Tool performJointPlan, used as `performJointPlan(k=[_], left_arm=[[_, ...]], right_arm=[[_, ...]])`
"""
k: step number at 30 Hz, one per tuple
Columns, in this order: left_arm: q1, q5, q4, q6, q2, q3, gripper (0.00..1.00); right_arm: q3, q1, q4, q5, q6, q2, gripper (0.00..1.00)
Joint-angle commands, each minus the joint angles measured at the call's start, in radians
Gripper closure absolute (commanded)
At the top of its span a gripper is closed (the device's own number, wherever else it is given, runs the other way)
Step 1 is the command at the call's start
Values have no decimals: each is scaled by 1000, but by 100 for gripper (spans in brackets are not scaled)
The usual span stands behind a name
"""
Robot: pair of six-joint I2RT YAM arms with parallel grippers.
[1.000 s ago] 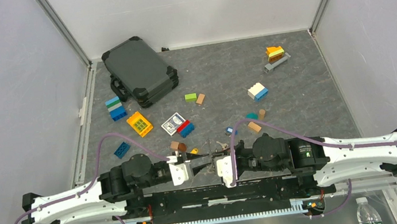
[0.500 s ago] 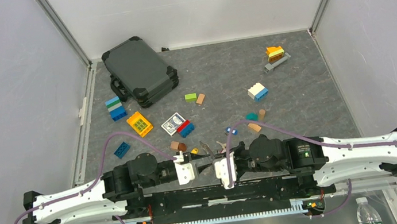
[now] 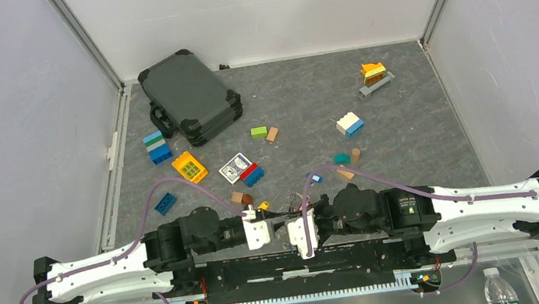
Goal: Remove the keys from the keyring
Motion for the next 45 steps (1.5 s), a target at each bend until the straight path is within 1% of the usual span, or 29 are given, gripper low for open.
performJointPlan(k=[1, 3, 4, 6, 9, 10, 13, 15, 18, 25, 31, 37, 42, 45], left_arm=[[-2, 6, 22, 38, -2, 35, 74], [-3, 8, 22, 38, -6, 33, 76], [-2, 9, 22, 38, -8, 34, 80], [-3, 12, 17, 39, -10, 37, 97], [-3, 16, 27, 35, -27, 28, 98], [-3, 13, 37, 33, -39, 20, 98], [-2, 3, 70, 24, -82, -8, 98], [-2, -1, 88, 16, -113, -25, 98], [-2, 0, 97, 6, -153, -45, 98], [-3, 37, 145, -4, -201, -69, 98], [-2, 47, 175, -12, -210, -83, 98], [-1, 63, 184, -12, -204, -83, 98], [-3, 68, 189, -10, -213, -85, 98], [-3, 71, 194, -8, -215, -88, 98]], right_arm=[[45, 1, 80, -22, 3, -3, 100], [45, 2, 81, -27, 4, -1, 100], [44, 2, 84, -28, 5, 1, 100], [40, 1, 87, -29, 6, 3, 100], [35, 1, 95, -16, 9, -4, 100], [30, 1, 102, -13, 9, -10, 98], [1, 2, 137, -3, 9, -44, 85], [-26, 2, 169, -2, 10, -71, 81], [-59, 2, 207, -10, 12, -101, 78], [-86, 1, 248, -50, 13, -124, 77], [-133, 1, 343, -122, 35, -139, 76], [-165, 2, 420, -128, 47, -142, 76], [-173, 2, 432, -120, 46, -144, 78], [-175, 1, 432, -119, 44, -143, 82]])
